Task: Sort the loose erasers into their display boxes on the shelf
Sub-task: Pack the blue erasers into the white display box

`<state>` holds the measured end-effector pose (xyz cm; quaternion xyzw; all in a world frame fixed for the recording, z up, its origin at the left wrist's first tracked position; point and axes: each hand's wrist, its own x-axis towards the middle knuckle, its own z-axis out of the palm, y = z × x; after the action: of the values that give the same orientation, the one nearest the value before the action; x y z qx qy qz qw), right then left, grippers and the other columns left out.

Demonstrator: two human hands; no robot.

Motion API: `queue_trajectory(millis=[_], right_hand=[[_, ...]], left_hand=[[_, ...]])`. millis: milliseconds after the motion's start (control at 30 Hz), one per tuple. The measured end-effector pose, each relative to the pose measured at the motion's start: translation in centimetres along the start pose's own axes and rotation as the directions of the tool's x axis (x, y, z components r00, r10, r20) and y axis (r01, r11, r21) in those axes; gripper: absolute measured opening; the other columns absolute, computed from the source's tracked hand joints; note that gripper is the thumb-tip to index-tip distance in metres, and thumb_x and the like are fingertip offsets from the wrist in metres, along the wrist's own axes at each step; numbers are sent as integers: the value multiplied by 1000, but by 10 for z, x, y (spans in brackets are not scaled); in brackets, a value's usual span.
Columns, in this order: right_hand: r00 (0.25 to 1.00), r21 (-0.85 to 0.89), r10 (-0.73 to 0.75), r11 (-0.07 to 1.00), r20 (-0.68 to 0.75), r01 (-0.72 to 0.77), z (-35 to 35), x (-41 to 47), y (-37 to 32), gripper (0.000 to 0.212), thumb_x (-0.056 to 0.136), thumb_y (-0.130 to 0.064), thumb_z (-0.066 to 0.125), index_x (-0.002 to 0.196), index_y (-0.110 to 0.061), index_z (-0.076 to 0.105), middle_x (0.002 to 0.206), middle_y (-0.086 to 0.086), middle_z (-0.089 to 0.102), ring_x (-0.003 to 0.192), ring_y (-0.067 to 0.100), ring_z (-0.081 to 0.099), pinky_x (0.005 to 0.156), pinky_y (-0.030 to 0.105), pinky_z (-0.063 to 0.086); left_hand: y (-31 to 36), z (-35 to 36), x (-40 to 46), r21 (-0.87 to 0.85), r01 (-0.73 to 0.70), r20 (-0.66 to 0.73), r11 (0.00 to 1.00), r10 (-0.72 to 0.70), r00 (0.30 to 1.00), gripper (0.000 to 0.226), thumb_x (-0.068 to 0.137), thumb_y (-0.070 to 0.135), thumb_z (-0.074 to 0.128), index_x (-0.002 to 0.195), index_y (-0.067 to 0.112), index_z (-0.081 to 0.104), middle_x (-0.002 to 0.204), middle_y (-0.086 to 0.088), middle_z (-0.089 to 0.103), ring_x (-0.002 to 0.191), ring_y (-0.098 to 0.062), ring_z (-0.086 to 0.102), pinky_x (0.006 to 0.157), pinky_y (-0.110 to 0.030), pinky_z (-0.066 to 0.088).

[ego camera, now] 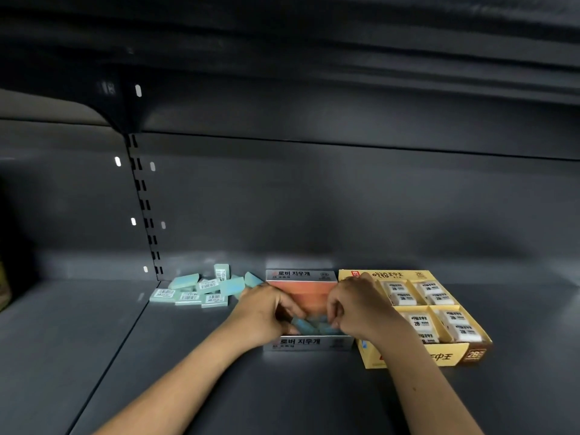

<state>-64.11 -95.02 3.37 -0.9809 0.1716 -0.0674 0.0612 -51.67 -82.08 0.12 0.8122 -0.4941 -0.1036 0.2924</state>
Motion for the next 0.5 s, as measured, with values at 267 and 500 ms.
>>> queue_trajectory(millis=[267,500], right_hand=[[1000,20,3,1000,29,-4,-1,-2,-1,11,75,-10,70,75,-21,72,60,-20,48,64,-9,35,106,27,19],[1000,72,0,997,29,-2,-1,-1,0,15,75,-7,67,72,-21,71,60,-18,49,66,-6,39,104,26,19]], left_hand=[[0,-1,0,43,-12,4,999,12,1000,24,71,30,76,94,36,71,72,29,61,92,6,56,100,-33,40],[-3,1,0,81,-81,-36,993,84,996,22,69,42,75,91,38,72,67,27,56,87,8,45,87,-16,24]])
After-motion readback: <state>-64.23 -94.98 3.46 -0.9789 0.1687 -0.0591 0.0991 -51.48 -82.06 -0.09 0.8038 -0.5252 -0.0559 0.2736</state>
